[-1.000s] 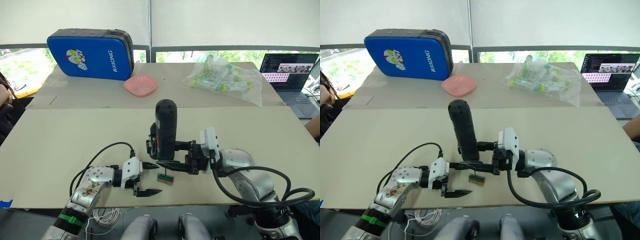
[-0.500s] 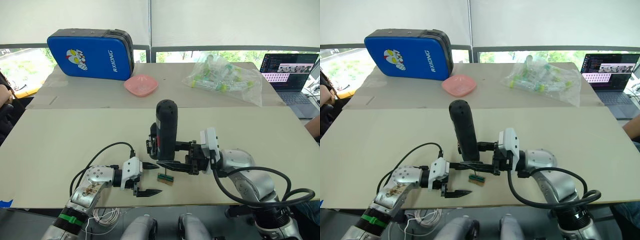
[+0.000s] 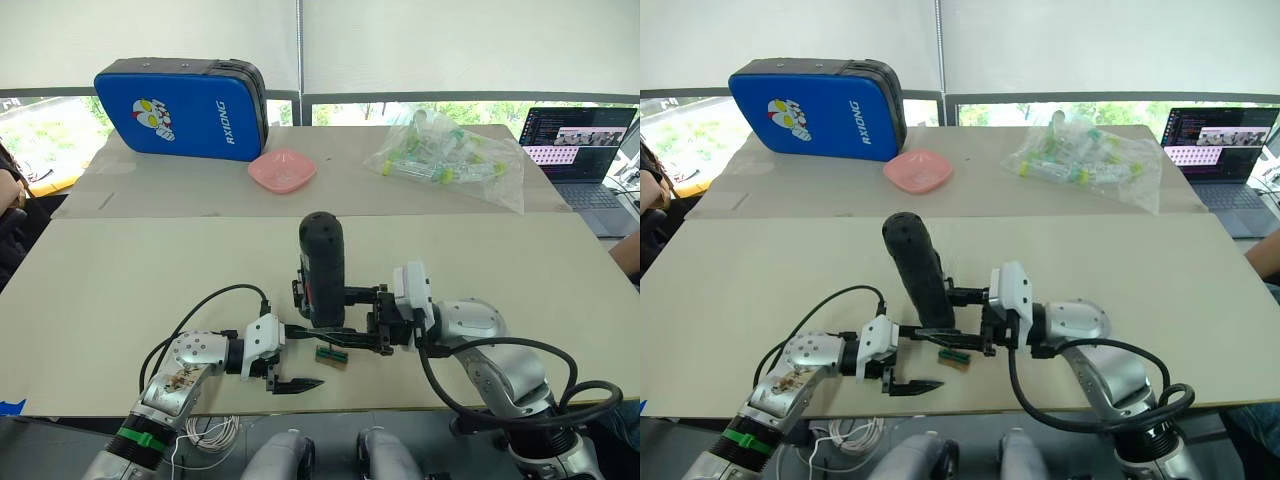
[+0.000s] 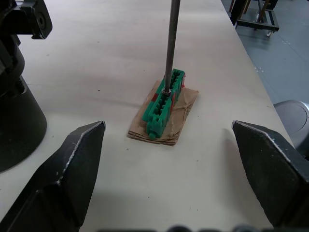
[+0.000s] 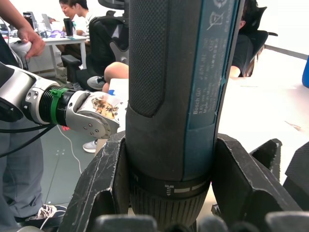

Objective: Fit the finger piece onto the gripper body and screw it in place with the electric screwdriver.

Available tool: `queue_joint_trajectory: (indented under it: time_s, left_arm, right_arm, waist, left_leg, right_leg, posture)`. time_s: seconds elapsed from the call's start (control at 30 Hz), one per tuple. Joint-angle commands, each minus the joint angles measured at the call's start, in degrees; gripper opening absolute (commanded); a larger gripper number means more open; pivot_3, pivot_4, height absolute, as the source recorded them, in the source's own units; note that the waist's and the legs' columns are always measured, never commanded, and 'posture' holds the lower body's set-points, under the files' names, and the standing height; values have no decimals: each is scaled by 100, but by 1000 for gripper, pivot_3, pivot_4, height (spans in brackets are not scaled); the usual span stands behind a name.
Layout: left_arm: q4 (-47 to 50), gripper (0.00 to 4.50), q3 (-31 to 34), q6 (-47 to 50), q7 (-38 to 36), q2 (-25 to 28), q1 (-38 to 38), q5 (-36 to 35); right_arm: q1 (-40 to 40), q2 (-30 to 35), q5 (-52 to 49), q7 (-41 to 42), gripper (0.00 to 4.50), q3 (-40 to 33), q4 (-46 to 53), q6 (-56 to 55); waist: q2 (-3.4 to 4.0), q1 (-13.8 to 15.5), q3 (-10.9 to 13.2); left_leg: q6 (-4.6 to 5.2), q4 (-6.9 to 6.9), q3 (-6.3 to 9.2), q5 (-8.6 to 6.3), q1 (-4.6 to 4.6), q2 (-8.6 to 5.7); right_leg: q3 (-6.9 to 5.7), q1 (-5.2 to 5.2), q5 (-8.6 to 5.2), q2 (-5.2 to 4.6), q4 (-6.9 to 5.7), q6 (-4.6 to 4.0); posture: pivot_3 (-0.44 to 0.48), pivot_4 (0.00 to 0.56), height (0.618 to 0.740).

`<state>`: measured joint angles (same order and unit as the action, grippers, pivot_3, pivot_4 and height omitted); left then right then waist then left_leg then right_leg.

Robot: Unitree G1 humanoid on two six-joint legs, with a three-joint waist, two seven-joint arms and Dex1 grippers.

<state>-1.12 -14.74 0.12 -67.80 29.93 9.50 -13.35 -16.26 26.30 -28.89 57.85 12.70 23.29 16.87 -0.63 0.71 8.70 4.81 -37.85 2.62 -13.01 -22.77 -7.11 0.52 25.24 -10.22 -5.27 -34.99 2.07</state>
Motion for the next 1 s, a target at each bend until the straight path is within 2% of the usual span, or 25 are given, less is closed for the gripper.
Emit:
queue_joint_trajectory:
  time_s: [0.03,0.47,1.0]
  left_arm:
    - [-22,4440,-59,64,-33,35,-21,23]
    - [33,4440,22,98,13,56,-60,-27]
    - [472,4440,574,126,-183,142,-270,-867]
  right_arm:
    - [-4,48,-20,44,1958,37,159,16]
    - [-61,26,-168,151,1958,-43,260,-14]
    - [-385,45,-395,74,1958,-181,545,97]
  waist:
    - [0,0,0]
    - [0,0,0]
    - [0,-3,4]
  left_leg:
    - [0,0,0,0,0,0]
    - [0,0,0,0,0,0]
    - [2,0,0,-1,-7,1]
  right_leg:
    - [0,0,0,0,0,0]
    - [0,0,0,0,0,0]
    - [0,6,0,0,2,0]
  posture:
    - [0,150,740]
    - [0,150,740]
    - [0,150,740]
